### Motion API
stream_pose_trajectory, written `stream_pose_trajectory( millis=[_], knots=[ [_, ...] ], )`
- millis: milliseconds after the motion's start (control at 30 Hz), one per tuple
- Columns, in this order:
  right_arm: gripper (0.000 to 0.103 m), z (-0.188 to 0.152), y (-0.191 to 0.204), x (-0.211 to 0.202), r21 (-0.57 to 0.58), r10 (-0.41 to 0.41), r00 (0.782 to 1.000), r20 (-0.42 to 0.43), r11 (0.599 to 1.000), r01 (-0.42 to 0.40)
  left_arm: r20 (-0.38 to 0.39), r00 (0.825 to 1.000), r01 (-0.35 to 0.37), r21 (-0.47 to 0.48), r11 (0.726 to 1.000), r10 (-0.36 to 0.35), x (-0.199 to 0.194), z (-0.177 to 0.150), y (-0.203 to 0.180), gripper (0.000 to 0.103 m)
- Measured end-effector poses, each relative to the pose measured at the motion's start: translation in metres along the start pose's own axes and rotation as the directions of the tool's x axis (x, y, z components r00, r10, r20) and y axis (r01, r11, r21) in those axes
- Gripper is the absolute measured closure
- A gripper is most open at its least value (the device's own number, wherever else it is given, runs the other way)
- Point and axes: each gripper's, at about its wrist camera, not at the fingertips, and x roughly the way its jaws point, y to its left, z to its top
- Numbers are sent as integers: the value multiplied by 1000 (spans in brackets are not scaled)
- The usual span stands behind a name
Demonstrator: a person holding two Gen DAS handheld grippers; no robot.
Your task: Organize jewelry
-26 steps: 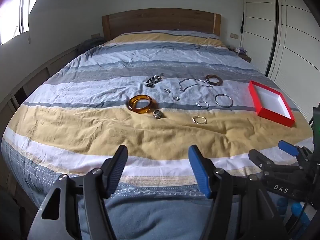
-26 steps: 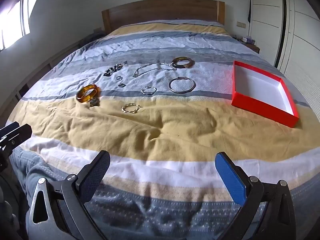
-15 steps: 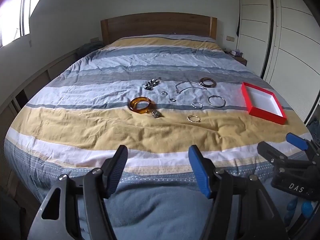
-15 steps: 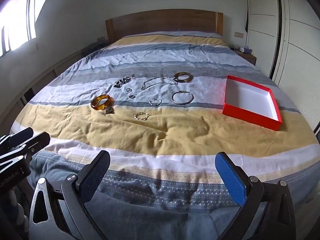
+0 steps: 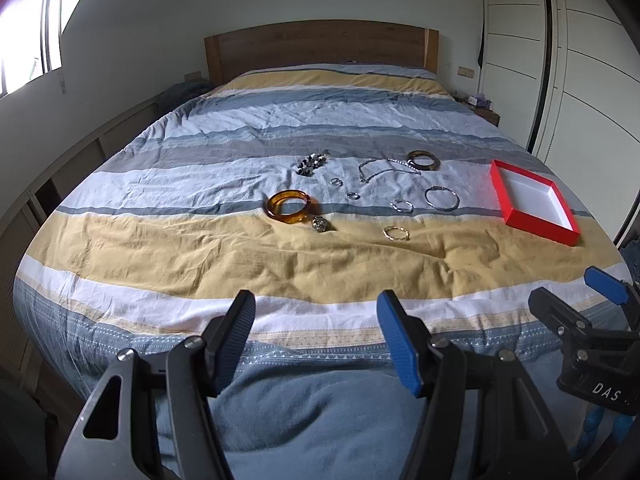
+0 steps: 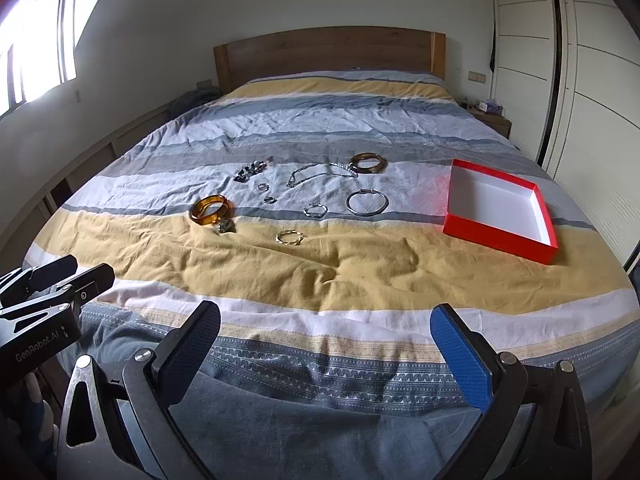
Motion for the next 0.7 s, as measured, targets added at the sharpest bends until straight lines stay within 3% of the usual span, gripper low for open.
stream_pose_trajectory(
  millis=[700],
  knots=[
    [0, -3, -17, 27, 12, -35, 999, -29, 999, 36, -51, 998, 29, 12, 1000, -28, 30, 2, -9, 42]
  ],
)
